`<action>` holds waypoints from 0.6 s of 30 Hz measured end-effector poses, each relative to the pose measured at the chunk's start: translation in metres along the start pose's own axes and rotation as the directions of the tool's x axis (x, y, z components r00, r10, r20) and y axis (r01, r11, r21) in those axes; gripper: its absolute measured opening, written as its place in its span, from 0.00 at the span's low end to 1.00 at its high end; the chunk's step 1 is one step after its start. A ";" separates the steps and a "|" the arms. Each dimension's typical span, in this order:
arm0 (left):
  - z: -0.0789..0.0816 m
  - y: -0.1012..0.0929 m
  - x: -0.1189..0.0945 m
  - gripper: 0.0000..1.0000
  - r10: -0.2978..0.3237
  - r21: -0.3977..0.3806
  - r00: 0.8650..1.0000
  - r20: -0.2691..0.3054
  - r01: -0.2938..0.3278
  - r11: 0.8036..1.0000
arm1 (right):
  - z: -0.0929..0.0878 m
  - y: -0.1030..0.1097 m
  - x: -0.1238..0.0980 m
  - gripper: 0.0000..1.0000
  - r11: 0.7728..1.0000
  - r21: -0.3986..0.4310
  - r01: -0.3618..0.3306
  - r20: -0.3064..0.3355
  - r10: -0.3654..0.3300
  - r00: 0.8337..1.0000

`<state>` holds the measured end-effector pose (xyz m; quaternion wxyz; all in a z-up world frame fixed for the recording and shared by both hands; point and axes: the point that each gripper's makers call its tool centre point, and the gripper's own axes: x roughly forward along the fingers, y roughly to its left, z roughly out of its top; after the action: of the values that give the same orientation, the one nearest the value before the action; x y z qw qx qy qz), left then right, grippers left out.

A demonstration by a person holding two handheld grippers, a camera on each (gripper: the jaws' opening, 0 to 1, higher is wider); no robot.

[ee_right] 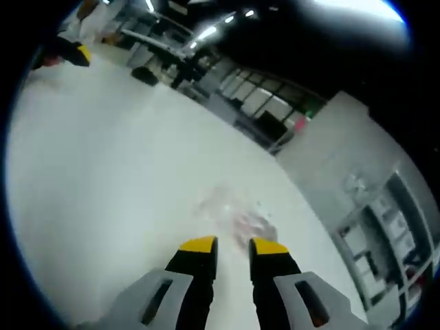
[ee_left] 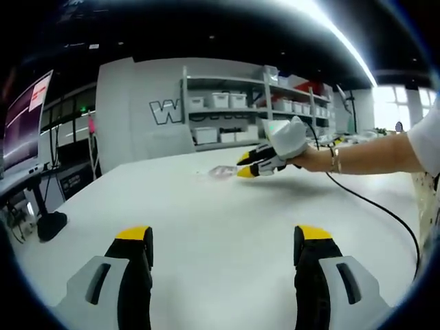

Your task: Open the resealable bag by pulling the two sides of the seal apart until the entire bag opening is separated and visibly accessible.

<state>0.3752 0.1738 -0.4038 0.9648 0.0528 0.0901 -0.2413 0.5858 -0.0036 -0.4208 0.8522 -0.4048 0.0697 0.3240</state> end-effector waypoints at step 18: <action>0.001 -0.005 0.003 0.83 -0.014 -0.005 1.000 0.004 0.014 1.000 | 0.004 0.001 0.016 0.15 0.989 -0.146 -0.032 -0.005 0.032 0.999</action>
<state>0.3753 0.1683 -0.4036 0.9633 0.0494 0.0893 -0.2481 0.5972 0.0081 -0.4252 0.8148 -0.4656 0.0535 0.3413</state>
